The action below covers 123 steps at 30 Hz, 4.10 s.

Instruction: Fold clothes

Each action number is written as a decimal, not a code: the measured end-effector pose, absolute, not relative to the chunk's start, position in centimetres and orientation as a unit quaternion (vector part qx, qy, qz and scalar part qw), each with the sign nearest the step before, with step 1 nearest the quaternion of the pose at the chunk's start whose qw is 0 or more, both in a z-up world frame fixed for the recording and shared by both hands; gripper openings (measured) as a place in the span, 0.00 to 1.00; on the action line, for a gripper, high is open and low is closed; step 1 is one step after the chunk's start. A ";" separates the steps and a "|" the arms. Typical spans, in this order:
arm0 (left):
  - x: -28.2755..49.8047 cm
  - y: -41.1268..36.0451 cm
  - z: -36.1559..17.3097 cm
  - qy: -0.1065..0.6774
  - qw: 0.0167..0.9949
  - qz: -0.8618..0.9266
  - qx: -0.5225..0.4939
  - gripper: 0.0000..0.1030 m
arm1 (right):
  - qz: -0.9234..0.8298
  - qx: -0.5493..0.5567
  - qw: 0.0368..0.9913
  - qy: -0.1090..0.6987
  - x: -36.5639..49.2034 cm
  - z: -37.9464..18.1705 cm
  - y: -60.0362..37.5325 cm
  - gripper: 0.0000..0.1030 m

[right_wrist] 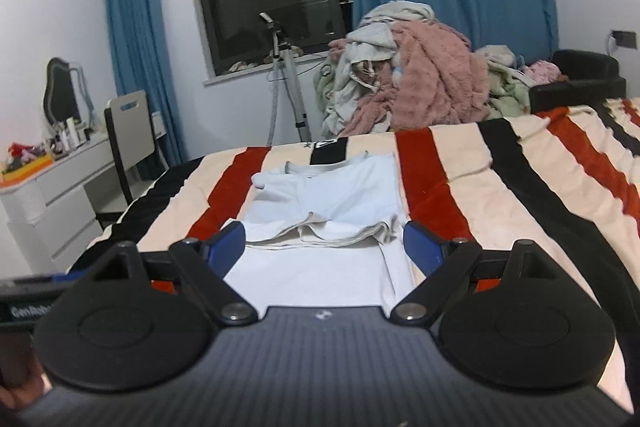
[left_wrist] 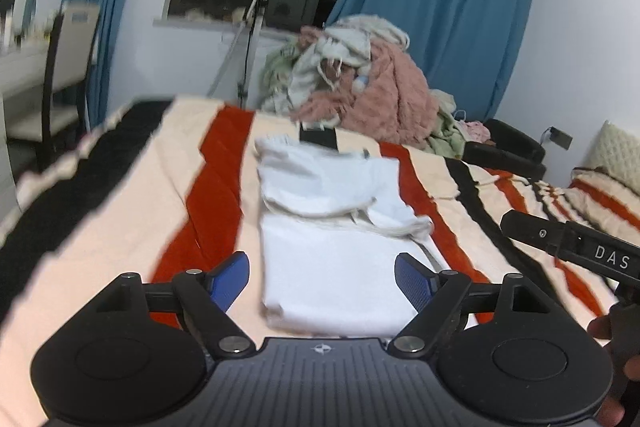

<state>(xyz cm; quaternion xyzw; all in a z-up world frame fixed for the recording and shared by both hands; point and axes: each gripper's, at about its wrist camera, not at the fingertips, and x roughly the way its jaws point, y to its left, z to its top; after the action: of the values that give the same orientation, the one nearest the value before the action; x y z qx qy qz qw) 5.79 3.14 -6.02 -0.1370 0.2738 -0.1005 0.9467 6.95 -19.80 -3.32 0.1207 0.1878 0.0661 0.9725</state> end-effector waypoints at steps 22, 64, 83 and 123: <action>13.5 7.5 -17.8 0.338 0.802 -0.091 -0.483 0.06 | 0.016 0.536 0.762 0.362 14.2 -17.4 -24.9 0.15; -6.2 6.3 -5.9 0.199 0.889 -0.132 -0.390 0.05 | 0.099 0.459 0.866 0.174 -3.7 -7.7 -25.6 0.07; 7.5 5.4 -1.6 0.257 0.895 -0.070 -0.358 0.06 | 0.022 0.442 0.874 0.201 5.7 -2.6 -24.3 0.07; 23.1 -0.5 -14.0 0.327 0.939 -0.095 -0.046 0.77 | 0.049 0.127 0.938 0.320 21.7 -9.6 -18.7 0.25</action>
<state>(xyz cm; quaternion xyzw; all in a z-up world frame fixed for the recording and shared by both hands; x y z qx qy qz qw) 23.15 -0.53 -14.03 -0.0460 0.3269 -0.0951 0.9391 21.68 -18.69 -9.57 0.1266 0.3201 0.0491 0.9376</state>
